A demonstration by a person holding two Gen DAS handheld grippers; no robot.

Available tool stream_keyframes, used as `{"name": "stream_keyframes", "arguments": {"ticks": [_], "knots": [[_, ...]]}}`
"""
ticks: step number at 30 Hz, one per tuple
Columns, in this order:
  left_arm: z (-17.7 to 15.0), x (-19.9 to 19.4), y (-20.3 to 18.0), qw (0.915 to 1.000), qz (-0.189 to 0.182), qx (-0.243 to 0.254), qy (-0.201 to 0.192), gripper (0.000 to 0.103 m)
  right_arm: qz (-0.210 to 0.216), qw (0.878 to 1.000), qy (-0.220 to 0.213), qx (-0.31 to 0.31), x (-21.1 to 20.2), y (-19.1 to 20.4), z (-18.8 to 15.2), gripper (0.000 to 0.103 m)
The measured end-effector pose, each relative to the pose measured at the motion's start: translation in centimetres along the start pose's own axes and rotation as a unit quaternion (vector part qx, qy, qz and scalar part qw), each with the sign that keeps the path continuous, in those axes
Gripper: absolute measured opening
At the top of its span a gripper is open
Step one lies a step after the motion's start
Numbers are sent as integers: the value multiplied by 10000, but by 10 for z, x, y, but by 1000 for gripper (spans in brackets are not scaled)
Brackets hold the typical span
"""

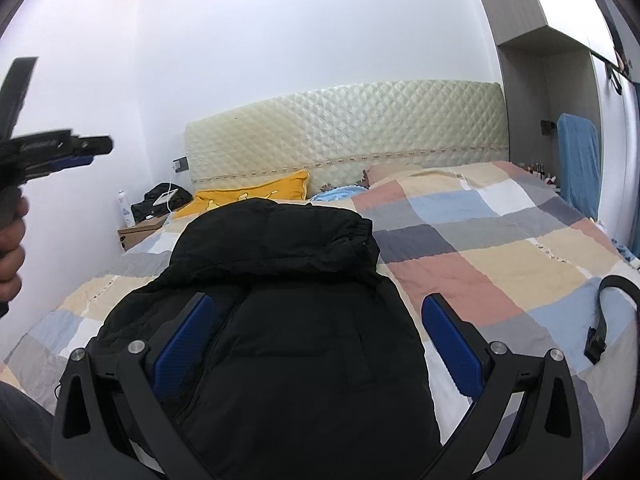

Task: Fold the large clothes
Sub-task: 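Withdraw the open left gripper above the jacket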

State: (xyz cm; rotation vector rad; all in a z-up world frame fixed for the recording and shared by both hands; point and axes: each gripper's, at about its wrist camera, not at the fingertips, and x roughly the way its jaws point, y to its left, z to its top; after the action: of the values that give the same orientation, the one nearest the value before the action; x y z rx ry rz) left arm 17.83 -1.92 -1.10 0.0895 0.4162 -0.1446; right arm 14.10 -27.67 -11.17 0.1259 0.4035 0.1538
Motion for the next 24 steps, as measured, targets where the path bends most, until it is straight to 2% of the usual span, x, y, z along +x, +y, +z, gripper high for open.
{"name": "stream_keyframes", "arguments": {"ticks": [2, 7, 9, 12, 20, 24], "knots": [[-15, -7, 5, 9999, -122, -82, 2, 56, 45, 9999, 118, -23, 3, 3, -2, 103], [-45, -16, 19, 9990, -24, -423, 166, 56, 147, 9996, 245, 22, -2, 7, -5, 103], [-55, -27, 20, 9987, -101, -495, 92, 56, 222, 9994, 252, 63, -8, 9, -6, 103], [-66, -36, 18, 9988, 27, -494, 30, 56, 308, 9992, 236, 132, -15, 12, -6, 103], [-95, -42, 25, 9983, -9, -589, 41, 56, 388, 9988, 88, -302, -30, 36, -6, 103], [-111, -43, 24, 9982, 92, -582, 53, 56, 436, 9978, 58, -496, -33, 46, -8, 103]]}}
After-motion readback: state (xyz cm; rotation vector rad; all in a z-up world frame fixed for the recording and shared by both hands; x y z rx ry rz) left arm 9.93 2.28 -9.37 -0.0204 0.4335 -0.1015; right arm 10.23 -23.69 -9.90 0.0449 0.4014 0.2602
